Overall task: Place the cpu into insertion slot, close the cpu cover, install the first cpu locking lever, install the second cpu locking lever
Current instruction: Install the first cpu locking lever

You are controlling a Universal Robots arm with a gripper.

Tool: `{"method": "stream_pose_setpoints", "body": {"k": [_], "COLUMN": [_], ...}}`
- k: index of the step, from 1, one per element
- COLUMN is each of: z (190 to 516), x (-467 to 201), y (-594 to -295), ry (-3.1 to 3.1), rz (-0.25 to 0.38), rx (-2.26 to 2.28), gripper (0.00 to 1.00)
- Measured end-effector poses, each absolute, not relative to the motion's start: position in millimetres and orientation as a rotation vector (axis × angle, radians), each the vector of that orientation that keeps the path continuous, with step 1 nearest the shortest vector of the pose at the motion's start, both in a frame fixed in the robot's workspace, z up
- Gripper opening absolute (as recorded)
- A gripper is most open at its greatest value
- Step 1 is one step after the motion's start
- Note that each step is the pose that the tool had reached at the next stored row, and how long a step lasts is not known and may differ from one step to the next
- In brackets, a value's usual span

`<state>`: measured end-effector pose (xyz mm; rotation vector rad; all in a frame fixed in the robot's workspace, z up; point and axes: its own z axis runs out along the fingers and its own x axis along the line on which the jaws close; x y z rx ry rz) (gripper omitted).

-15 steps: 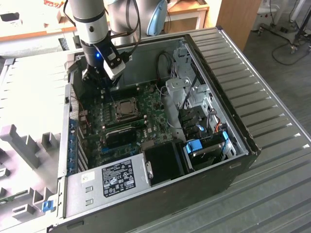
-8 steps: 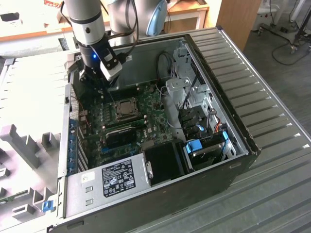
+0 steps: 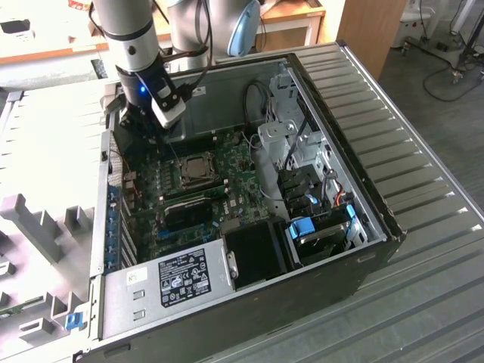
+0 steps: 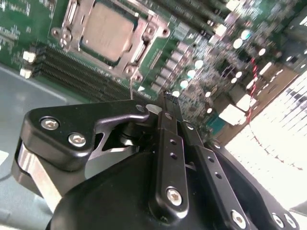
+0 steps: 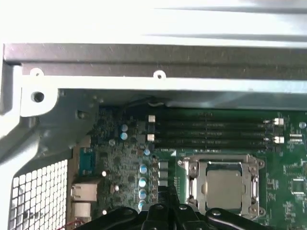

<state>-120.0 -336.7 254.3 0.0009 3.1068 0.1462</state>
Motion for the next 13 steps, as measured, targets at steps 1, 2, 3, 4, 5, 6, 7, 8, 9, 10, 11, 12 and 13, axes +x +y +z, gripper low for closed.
{"method": "stream_pose_setpoints", "body": {"k": [1, 2, 3, 4, 5, 6, 7, 8, 9, 10, 11, 12, 13], "z": [254.3, 254.3, 254.3, 254.3, 254.3, 254.4, 254.3, 254.4, 254.8, 255.4, 256.3, 257.3, 258.4], "x": [-120.4, -120.6, -120.7, -120.8, -120.7, -120.8, -120.8, -120.7, -120.8, -120.8, -120.8, -120.8, -120.8], "y": [-336.7, -336.7, -336.7, -336.7, -336.7, -336.7, -336.7, -336.7, -336.7, -336.7, -336.7, -336.7, -336.7], "ry": [3.106, 3.105, 3.104, 3.104, 3.104, 3.104, 3.104, 3.104, 3.104, 3.104, 3.104, 3.104, 3.104], "rz": [0.164, 0.180, 0.192, 0.199, 0.200, 0.200, 0.200, 0.200, 0.200, 0.200, 0.200, 0.200, 0.200], "rx": [0.001, 0.002, 0.002, 0.002, 0.002, 0.002, 0.002, 0.002, 0.002, 0.002, 0.002, 0.002, 0.002], "gripper": [0.10, 0.10, 0.10, 0.10, 0.10, 0.10, 0.10, 0.10, 0.10, 0.10, 0.10, 0.10, 0.10]}}
